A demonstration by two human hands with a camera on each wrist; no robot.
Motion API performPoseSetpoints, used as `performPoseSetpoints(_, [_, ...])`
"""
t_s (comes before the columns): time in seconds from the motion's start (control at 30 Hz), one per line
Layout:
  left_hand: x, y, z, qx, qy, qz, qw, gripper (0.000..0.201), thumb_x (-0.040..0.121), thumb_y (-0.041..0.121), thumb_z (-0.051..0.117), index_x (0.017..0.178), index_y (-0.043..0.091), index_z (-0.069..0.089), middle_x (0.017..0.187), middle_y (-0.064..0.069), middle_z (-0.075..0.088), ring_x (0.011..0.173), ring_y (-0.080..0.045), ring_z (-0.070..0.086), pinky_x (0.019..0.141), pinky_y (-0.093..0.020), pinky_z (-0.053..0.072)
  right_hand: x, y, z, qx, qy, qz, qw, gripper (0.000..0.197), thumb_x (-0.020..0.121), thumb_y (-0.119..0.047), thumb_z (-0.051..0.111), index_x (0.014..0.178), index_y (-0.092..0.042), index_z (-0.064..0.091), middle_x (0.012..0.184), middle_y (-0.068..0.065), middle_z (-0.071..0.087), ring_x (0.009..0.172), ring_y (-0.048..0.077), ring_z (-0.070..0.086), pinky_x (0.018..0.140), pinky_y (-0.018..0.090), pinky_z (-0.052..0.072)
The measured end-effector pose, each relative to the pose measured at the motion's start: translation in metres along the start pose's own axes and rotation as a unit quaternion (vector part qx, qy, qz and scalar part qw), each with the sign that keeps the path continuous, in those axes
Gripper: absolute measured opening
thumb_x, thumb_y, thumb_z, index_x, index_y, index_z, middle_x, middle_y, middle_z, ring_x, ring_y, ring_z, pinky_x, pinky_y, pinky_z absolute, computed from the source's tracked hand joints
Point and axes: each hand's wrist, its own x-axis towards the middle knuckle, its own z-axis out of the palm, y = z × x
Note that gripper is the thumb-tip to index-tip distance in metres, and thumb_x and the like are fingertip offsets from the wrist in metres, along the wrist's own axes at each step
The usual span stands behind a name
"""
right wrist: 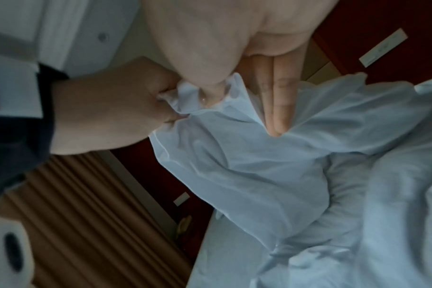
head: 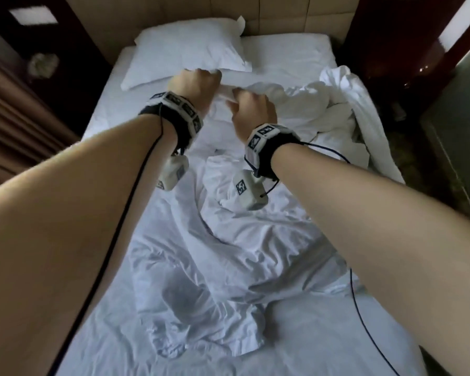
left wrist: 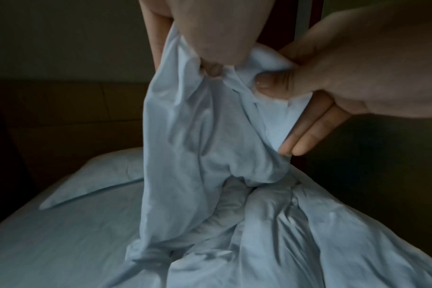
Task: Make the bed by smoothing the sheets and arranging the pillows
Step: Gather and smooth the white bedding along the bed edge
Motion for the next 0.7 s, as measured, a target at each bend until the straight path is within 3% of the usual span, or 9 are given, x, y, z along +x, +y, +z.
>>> performPoseSetpoints(0.1, [-0.022, -0.009, 0.011, 0.006, -0.035, 0.022, 0.999, 0.026, 0.089, 0.002, 0.050, 0.115, 0.004, 0.052, 0.101, -0.023, 0.065, 0.090, -0.045, 0.062, 0.071, -0.049, 0.052, -0.009, -0.002, 0.013, -0.011, -0.014, -0.012, 1.000, 0.036, 0.091, -0.023, 0.052, 0.127, -0.028, 0.054, 0.128, 0.008, 0.056, 0.104, 0.033, 0.061, 0.080, 0.033, 0.045])
performPoseSetpoints(0.2, [-0.052, -0.005, 0.041, -0.007, -0.081, 0.055, 0.995, 0.029, 0.091, 0.004, 0.050, 0.120, 0.008, 0.052, 0.104, -0.017, 0.065, 0.092, -0.040, 0.064, 0.073, -0.044, 0.051, -0.030, 0.020, 0.040, -0.056, -0.124, -0.005, 0.991, 0.081, 0.082, -0.014, 0.056, 0.145, -0.045, 0.018, 0.159, 0.008, 0.013, 0.111, 0.037, 0.060, 0.089, 0.041, 0.049])
performPoseSetpoints(0.27, [-0.071, 0.002, 0.061, -0.009, -0.100, 0.077, 0.992, 0.033, 0.091, 0.004, 0.049, 0.123, 0.010, 0.051, 0.107, -0.013, 0.064, 0.094, -0.038, 0.064, 0.076, -0.044, 0.051, -0.043, 0.034, 0.056, -0.096, -0.185, -0.003, 0.978, 0.092, 0.080, -0.011, 0.059, 0.145, -0.052, 0.007, 0.162, 0.004, -0.006, 0.112, 0.040, 0.059, 0.091, 0.044, 0.050])
performPoseSetpoints(0.37, [-0.094, 0.011, 0.079, -0.022, -0.129, 0.081, 0.988, 0.037, 0.090, 0.003, 0.049, 0.126, 0.013, 0.049, 0.110, -0.009, 0.063, 0.095, -0.036, 0.063, 0.078, -0.044, 0.052, -0.060, 0.045, 0.077, -0.112, -0.232, 0.010, 0.966, 0.093, 0.081, -0.011, 0.061, 0.144, -0.052, 0.006, 0.161, -0.001, -0.011, 0.117, 0.040, 0.056, 0.096, 0.048, 0.048])
performPoseSetpoints(0.43, [-0.103, 0.013, 0.085, -0.036, -0.142, 0.074, 0.986, 0.039, 0.089, 0.002, 0.049, 0.126, 0.014, 0.049, 0.110, -0.008, 0.063, 0.095, -0.035, 0.063, 0.077, -0.042, 0.051, -0.066, 0.054, 0.091, -0.114, -0.243, -0.004, 0.963, 0.086, 0.082, -0.011, 0.060, 0.148, -0.043, 0.015, 0.161, 0.004, 0.000, 0.123, 0.038, 0.052, 0.097, 0.048, 0.048])
performPoseSetpoints(0.47, [-0.107, 0.014, 0.088, -0.041, -0.149, 0.076, 0.985, 0.039, 0.089, 0.002, 0.050, 0.126, 0.014, 0.049, 0.110, -0.008, 0.063, 0.095, -0.035, 0.062, 0.077, -0.042, 0.051, -0.068, 0.059, 0.098, -0.118, -0.238, -0.028, 0.964, 0.075, 0.083, -0.011, 0.058, 0.146, -0.036, 0.026, 0.157, 0.008, 0.014, 0.125, 0.037, 0.050, 0.097, 0.047, 0.048])
performPoseSetpoints(0.57, [-0.119, 0.022, 0.102, -0.049, -0.183, 0.079, 0.979, 0.039, 0.088, 0.001, 0.049, 0.125, 0.014, 0.049, 0.110, -0.008, 0.064, 0.095, -0.034, 0.063, 0.077, -0.042, 0.052, -0.076, 0.063, 0.106, -0.185, -0.226, -0.093, 0.952, 0.036, 0.084, -0.005, 0.047, 0.114, -0.022, 0.057, 0.119, 0.007, 0.056, 0.110, 0.031, 0.060, 0.086, 0.039, 0.052])
performPoseSetpoints(0.63, [-0.128, 0.030, 0.113, -0.052, -0.212, 0.089, 0.972, 0.042, 0.088, -0.001, 0.048, 0.126, 0.014, 0.048, 0.113, -0.008, 0.064, 0.098, -0.034, 0.063, 0.078, -0.041, 0.053, -0.086, 0.068, 0.109, -0.218, -0.253, -0.107, 0.937, 0.030, 0.085, -0.002, 0.047, 0.105, -0.017, 0.063, 0.105, 0.008, 0.066, 0.099, 0.031, 0.065, 0.082, 0.038, 0.053])
performPoseSetpoints(0.7, [-0.131, 0.035, 0.120, -0.040, -0.246, 0.107, 0.963, 0.041, 0.088, -0.001, 0.047, 0.127, 0.013, 0.047, 0.115, -0.009, 0.064, 0.101, -0.035, 0.063, 0.079, -0.040, 0.051, -0.092, 0.068, 0.102, -0.254, -0.294, -0.106, 0.915, 0.031, 0.087, -0.004, 0.046, 0.109, -0.017, 0.063, 0.102, 0.010, 0.069, 0.097, 0.032, 0.066, 0.082, 0.039, 0.054])
